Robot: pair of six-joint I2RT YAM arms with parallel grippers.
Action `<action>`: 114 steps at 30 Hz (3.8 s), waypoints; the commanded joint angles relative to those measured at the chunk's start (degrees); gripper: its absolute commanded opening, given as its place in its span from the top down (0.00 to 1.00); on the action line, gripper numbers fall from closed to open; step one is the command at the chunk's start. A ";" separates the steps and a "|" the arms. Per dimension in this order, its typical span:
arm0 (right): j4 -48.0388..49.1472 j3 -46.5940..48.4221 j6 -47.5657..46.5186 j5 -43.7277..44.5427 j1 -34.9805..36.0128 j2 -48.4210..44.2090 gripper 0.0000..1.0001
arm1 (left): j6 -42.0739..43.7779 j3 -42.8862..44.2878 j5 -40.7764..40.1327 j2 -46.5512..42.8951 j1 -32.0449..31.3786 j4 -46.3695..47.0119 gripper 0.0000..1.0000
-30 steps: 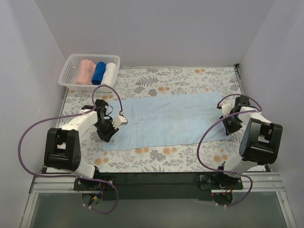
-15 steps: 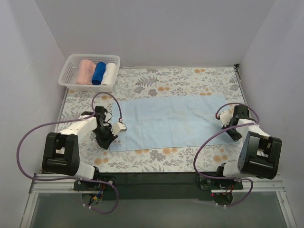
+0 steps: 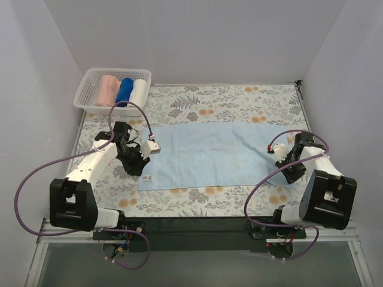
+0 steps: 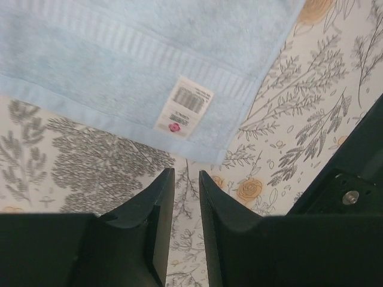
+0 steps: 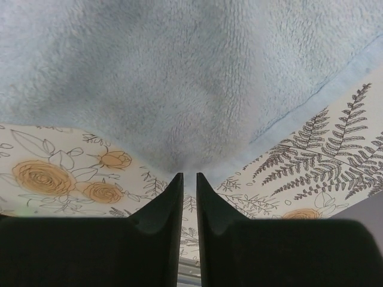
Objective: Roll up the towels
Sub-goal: Flatten the towel, then fold the towel
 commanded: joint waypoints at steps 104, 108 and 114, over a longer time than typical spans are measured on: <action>-7.20 58.66 16.74 -10.62 4.00 31.40 0.48 | -12.62 26.14 -3.05 19.42 5.04 26.34 0.63; -7.90 65.08 20.25 -11.15 3.39 37.30 0.57 | -15.87 25.79 -6.48 21.88 5.39 32.66 0.70; -8.51 72.11 22.89 -11.50 2.86 46.18 0.59 | -23.34 26.31 -0.70 24.52 7.94 35.75 0.69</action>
